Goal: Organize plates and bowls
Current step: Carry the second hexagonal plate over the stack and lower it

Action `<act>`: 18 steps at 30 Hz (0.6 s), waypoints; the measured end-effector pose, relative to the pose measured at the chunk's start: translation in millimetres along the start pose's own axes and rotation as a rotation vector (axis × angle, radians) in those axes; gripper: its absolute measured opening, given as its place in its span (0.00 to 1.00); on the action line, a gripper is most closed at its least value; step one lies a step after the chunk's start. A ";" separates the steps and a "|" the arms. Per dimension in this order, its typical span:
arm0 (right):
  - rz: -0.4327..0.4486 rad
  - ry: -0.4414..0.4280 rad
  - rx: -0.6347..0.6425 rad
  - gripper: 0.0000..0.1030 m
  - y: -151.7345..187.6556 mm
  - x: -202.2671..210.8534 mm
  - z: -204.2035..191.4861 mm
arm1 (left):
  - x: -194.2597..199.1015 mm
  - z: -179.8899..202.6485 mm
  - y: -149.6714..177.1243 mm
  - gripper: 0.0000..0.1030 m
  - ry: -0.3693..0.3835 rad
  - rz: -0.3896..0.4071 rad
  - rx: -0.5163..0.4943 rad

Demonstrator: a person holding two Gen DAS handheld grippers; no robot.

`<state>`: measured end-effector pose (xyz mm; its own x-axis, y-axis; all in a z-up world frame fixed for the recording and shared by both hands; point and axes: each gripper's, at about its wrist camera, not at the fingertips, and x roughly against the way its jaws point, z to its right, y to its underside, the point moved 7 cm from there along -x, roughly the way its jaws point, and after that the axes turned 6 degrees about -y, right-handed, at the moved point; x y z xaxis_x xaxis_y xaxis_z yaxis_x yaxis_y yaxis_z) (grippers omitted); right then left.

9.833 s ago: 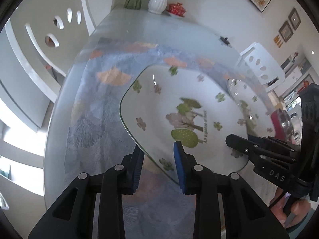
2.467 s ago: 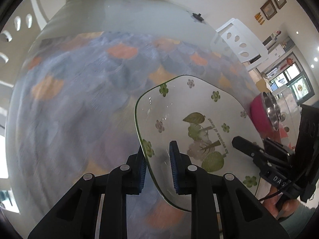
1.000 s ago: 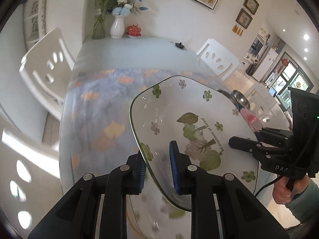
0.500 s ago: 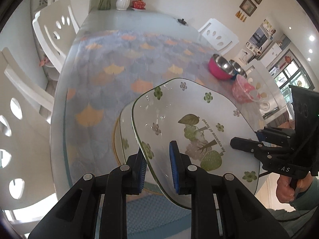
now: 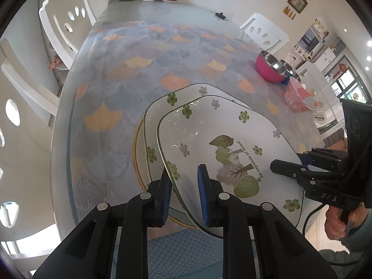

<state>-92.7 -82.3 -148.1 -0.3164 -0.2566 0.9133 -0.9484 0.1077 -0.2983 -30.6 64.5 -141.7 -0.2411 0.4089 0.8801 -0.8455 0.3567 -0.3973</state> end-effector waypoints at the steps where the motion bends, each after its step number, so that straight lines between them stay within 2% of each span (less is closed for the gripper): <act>1: 0.004 0.008 -0.001 0.29 -0.6 -1.1 -0.9 | -1.1 -1.2 -1.0 0.18 0.001 0.001 0.005; 10: 0.001 0.073 0.027 0.29 0.0 -9.8 -5.6 | -9.8 -16.2 -6.5 0.18 0.002 0.003 0.043; 18: 0.012 0.073 -0.045 0.29 -6.1 -8.2 -0.3 | -5.8 -27.5 -6.4 0.18 -0.019 -0.005 0.064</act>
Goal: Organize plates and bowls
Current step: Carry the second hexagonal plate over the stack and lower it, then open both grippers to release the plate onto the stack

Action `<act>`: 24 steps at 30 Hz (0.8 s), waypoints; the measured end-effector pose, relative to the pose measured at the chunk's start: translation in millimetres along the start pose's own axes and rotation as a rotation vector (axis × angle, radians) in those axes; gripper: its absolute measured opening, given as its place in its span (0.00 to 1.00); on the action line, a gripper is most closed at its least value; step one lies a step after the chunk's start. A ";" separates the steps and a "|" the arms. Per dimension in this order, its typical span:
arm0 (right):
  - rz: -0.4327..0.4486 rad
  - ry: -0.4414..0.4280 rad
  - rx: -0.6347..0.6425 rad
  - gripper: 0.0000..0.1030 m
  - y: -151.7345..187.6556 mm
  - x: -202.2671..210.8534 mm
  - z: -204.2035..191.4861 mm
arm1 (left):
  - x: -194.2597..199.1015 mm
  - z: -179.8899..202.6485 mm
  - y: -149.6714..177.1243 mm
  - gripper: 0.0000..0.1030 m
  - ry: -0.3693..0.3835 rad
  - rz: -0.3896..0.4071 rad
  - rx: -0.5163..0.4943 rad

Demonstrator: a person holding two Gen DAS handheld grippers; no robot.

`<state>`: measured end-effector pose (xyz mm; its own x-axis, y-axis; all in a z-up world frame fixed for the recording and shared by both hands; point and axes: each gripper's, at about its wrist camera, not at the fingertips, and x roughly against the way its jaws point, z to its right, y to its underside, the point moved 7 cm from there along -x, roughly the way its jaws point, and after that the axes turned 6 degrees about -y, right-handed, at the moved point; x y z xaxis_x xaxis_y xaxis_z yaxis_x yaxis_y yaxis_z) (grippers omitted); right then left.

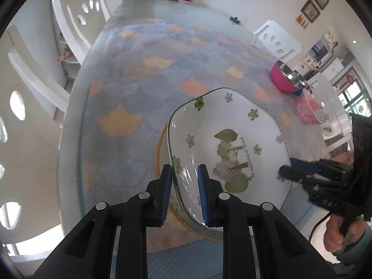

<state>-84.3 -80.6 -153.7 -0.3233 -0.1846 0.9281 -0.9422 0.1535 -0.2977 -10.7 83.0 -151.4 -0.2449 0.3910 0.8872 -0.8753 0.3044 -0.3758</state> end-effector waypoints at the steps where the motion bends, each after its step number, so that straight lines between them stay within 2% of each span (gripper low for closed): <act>1: 0.002 0.006 -0.003 0.29 -1.4 1.9 -0.1 | 1.3 -2.9 0.7 0.18 -0.004 -0.003 0.005; 7: 0.002 0.054 -0.005 0.30 -5.1 17.0 -1.4 | 14.1 -10.7 0.9 0.20 -0.033 0.003 -0.014; 10: 0.020 0.088 -0.003 0.35 -10.8 29.0 -3.1 | 26.0 -7.5 -5.9 0.20 -0.036 0.027 -0.032; 12: 0.039 0.128 0.001 0.51 -16.6 38.2 -4.0 | 33.9 -3.5 -12.2 0.30 -0.034 0.038 -0.051; 14: 0.072 0.182 0.015 0.52 -25.8 51.8 -7.2 | 38.6 2.1 -20.1 0.48 -0.027 0.025 -0.078; 16: 0.110 0.201 0.022 0.53 -33.5 63.9 -10.6 | 43.4 5.3 -30.4 0.60 -0.047 0.032 -0.087; 19: 0.146 0.210 0.009 0.54 -44.7 81.6 -12.2 | 55.2 11.9 -46.4 0.61 -0.064 0.074 -0.101; 21: 0.173 0.223 -0.004 0.55 -48.7 93.1 -10.9 | 65.8 18.8 -57.9 0.70 -0.108 0.122 -0.125; 22: 0.190 0.232 -0.016 0.57 -49.3 100.3 -8.1 | 69.9 22.7 -62.0 0.80 -0.125 0.143 -0.140; 23: 0.194 0.244 -0.022 0.68 -49.5 103.1 -6.1 | 74.1 27.6 -65.8 0.87 -0.134 0.163 -0.157; 24: 0.183 0.266 -0.027 0.76 -47.4 104.5 -1.4 | 78.7 35.2 -69.2 0.89 -0.127 0.185 -0.177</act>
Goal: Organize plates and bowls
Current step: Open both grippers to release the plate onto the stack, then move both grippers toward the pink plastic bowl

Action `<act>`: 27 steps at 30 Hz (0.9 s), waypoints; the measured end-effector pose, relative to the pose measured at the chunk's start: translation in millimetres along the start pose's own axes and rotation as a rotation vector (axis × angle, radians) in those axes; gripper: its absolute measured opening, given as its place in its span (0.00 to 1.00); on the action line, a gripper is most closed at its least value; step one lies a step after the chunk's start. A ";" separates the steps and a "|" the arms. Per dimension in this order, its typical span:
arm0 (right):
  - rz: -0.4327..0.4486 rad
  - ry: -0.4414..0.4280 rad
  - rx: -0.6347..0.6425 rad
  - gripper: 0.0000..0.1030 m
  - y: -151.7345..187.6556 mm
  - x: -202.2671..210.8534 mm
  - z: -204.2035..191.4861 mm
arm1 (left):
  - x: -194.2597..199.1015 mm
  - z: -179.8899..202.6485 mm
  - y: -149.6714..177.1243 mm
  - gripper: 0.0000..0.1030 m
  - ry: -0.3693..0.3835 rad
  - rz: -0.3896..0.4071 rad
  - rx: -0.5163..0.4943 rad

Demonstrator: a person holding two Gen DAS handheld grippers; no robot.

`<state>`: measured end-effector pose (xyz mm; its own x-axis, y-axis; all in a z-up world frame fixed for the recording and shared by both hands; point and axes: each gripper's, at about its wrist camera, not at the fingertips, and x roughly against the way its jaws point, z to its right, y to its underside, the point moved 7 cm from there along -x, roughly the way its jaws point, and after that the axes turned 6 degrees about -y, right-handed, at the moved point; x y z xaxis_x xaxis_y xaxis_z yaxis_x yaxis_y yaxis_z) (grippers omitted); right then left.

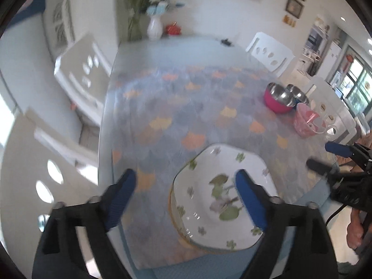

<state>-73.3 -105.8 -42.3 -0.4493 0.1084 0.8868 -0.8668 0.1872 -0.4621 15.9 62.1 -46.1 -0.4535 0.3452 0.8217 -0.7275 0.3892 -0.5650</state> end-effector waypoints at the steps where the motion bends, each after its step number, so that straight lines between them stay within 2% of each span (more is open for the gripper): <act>1: -0.039 0.032 0.008 0.76 4.6 -2.4 6.3 | 3.3 6.6 -4.3 0.93 0.015 0.016 -0.011; 4: -0.151 0.068 -0.044 0.76 24.0 -10.3 30.1 | 5.2 29.3 -13.7 0.99 0.075 0.020 -0.021; 6: -0.178 0.045 -0.117 0.76 32.0 -8.8 53.4 | -4.0 48.1 -15.7 0.99 0.071 -0.012 -0.034; 10: -0.125 0.086 -0.211 0.76 31.8 9.2 110.9 | -34.0 84.6 -10.7 0.98 0.009 -0.114 -0.092; 16: -0.073 0.037 -0.361 0.76 32.2 19.7 210.2 | -56.0 162.4 -4.6 0.97 -0.018 -0.196 -0.149; 18: -0.092 0.023 -0.387 0.70 34.9 17.0 240.3 | -59.6 187.9 -6.6 0.97 0.018 -0.205 -0.133; 20: -0.091 0.010 -0.397 0.69 38.3 16.0 270.0 | -68.4 217.7 -10.0 0.93 0.049 -0.233 -0.121; 22: -0.093 0.029 -0.393 0.66 41.5 15.5 297.7 | -80.2 247.2 -16.3 0.89 0.049 -0.260 -0.115; 25: -0.101 0.007 -0.413 0.63 45.0 14.5 334.4 | -99.6 283.6 -28.2 0.88 0.015 -0.294 -0.101; 27: -0.102 -0.016 -0.436 0.63 44.2 13.3 355.2 | -108.5 304.7 -37.7 0.88 0.060 -0.309 -0.071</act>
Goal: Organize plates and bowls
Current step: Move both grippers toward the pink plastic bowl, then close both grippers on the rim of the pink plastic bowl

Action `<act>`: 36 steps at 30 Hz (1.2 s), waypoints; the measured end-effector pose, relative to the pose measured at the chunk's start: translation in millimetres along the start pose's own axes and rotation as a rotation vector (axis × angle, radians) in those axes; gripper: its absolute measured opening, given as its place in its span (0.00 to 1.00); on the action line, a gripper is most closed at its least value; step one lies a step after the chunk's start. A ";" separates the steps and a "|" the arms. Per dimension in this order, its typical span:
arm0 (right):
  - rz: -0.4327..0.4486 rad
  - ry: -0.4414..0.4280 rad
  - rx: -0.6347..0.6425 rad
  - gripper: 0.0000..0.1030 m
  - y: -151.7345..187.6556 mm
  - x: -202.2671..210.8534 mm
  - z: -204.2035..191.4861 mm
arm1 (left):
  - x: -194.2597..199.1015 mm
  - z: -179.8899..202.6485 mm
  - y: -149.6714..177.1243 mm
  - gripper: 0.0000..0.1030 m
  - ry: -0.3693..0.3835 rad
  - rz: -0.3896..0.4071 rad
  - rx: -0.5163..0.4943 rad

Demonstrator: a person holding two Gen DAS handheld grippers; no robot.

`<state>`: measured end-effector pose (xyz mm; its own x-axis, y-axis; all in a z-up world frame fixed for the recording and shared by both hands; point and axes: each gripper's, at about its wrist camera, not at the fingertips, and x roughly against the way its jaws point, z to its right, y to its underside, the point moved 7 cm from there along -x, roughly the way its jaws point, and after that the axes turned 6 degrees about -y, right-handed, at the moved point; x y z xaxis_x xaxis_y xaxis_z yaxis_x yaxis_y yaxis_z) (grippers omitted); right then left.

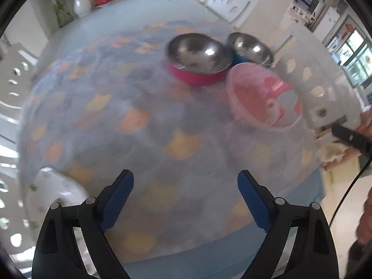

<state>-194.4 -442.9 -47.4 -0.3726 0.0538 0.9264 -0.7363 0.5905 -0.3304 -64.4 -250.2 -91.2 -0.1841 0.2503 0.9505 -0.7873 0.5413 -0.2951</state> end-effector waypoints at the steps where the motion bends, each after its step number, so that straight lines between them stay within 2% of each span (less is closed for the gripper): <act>1: 0.002 -0.016 -0.009 0.63 -6.3 0.9 9.9 | -1.5 6.0 -3.7 0.88 0.027 -0.003 0.018; 5: 0.017 -0.040 -0.022 0.63 -25.0 3.9 34.1 | -8.4 31.7 -21.3 0.88 0.201 -0.020 0.129; 7: 0.004 -0.080 -0.040 0.63 -31.9 -1.5 41.5 | -10.8 39.7 -28.0 0.88 0.283 -0.023 0.185; 12: -0.092 -0.238 -0.116 0.55 -36.7 -34.9 41.5 | -30.8 46.7 -41.2 0.87 0.336 -0.051 0.268; 14: -0.124 -0.280 -0.127 0.54 -40.3 -49.7 35.2 | -39.9 47.0 -45.3 0.72 0.371 -0.064 0.304; 15: -0.130 -0.280 -0.124 0.51 -42.0 -54.6 33.1 | -47.4 47.1 -47.7 0.68 0.376 -0.077 0.316; 17: -0.130 -0.278 -0.108 0.47 -50.9 -65.3 26.9 | -62.8 47.2 -50.9 0.50 0.356 -0.102 0.323; 19: -0.135 -0.284 -0.115 0.43 -58.2 -74.0 24.5 | -77.4 48.3 -53.3 0.37 0.333 -0.120 0.325; 22: -0.163 -0.296 -0.132 0.35 -66.3 -92.4 23.8 | -90.9 50.2 -56.6 0.25 0.308 -0.124 0.327; 28: -0.200 -0.283 -0.089 0.19 -68.5 -119.9 12.0 | -105.2 57.0 -61.0 0.20 0.314 -0.122 0.322; 30: -0.204 -0.277 -0.072 0.11 -67.5 -127.7 7.1 | -108.1 61.3 -62.5 0.15 0.326 -0.115 0.309; 36: -0.185 -0.227 0.001 0.09 -61.1 -130.5 3.1 | -100.7 66.0 -65.6 0.13 0.328 -0.041 0.260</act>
<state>-102.5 -488.6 -148.7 -0.3483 -0.2362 0.9071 -0.8040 0.5728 -0.1596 -33.0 -363.9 -161.1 0.0147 0.4975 0.8674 -0.9201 0.3463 -0.1830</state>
